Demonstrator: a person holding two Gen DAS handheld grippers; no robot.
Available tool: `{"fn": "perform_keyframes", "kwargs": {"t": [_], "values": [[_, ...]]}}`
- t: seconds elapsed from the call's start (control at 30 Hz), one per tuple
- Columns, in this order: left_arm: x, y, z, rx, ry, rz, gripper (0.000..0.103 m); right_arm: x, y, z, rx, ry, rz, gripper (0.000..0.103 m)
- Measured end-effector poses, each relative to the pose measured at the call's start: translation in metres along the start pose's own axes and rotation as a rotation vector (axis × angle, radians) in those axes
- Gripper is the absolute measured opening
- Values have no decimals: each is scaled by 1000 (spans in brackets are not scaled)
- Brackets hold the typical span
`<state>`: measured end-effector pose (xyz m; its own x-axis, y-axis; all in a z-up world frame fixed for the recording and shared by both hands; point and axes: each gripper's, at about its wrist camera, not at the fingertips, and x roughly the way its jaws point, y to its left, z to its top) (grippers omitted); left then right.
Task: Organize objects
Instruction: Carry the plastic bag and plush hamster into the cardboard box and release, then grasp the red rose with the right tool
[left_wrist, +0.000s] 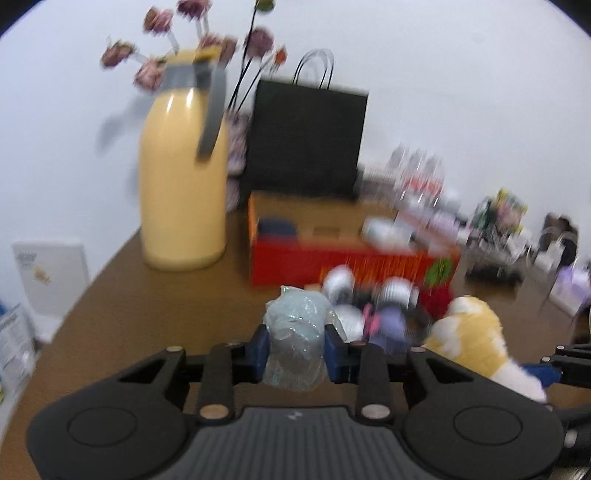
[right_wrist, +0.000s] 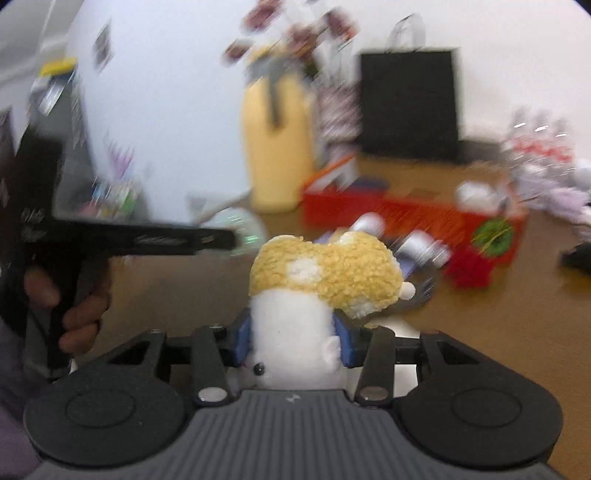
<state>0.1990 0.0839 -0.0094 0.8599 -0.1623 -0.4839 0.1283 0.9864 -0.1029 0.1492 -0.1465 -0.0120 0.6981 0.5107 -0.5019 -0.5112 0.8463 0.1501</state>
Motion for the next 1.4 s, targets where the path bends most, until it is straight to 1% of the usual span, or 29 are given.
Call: {"fn": "perform_keyframes", "kwargs": {"t": [0.07,0.1,0.13,0.17,0.23,0.3,0.33,0.37,0.43,0.47,0.5,0.53,0.57,0.63,0.67,0.7,0.73,0.8,0.87,0.93,0.97,1.03,1.13,1.2,1.27,1.3,1.33,1.4], "values": [[13,-4,38,54,-52,-27,29,4,-27,33,21,-54,-54,46],[28,-6,58,90,-63,-34,29,10,-42,51,26,-76,-86,46],[46,-9,76,106,-47,-28,29,21,-60,72,47,-90,-121,46],[72,-10,94,116,-5,-24,29,34,-77,89,70,-83,-147,46],[121,-10,118,109,86,-29,29,69,-113,122,139,-45,-180,47],[169,-8,131,85,197,7,30,110,-150,147,226,27,-191,47],[187,-10,133,105,239,23,30,133,-169,155,287,76,-208,47],[202,-12,132,127,273,35,31,154,-186,159,342,119,-219,47],[231,-11,126,161,361,82,33,187,-205,158,388,195,-242,48],[240,-10,123,165,392,130,38,202,-211,156,400,229,-261,49],[245,-8,120,166,397,152,40,213,-215,152,420,250,-287,53],[245,-9,117,180,380,153,45,222,-217,148,435,272,-298,57],[245,-12,115,200,383,160,46,232,-220,141,444,300,-303,62],[247,-17,114,215,401,179,45,245,-225,131,451,329,-290,61],[246,-18,113,209,427,174,45,248,-229,126,449,339,-282,61],[248,-17,113,167,468,159,44,250,-230,122,457,342,-275,63],[249,-13,112,124,479,152,44,249,-230,120,470,338,-273,64],[242,-11,112,109,478,144,44,242,-226,121,472,314,-248,74],[233,-11,117,117,472,133,47,230,-219,132,416,288,-237,77],[224,-14,125,138,468,135,55,215,-212,147,358,260,-265,89],[214,-16,130,151,449,141,56,204,-208,154,328,226,-289,102],[197,-22,139,165,399,145,63,179,-199,167,278,166,-309,103],[162,-27,147,151,321,113,67,143,-183,172,221,105,-310,103],[129,-28,143,133,257,99,67,114,-167,162,179,60,-299,103],[92,-31,129,109,164,84,71,76,-143,141,125,-6,-286,103],[69,-32,118,99,119,65,78,55,-130,123,96,-41,-274,103],[47,-33,104,81,83,42,83,36,-119,105,77,-65,-262,103],[10,-33,75,29,50,-8,85,3,-97,66,63,-79,-244,103]]}}
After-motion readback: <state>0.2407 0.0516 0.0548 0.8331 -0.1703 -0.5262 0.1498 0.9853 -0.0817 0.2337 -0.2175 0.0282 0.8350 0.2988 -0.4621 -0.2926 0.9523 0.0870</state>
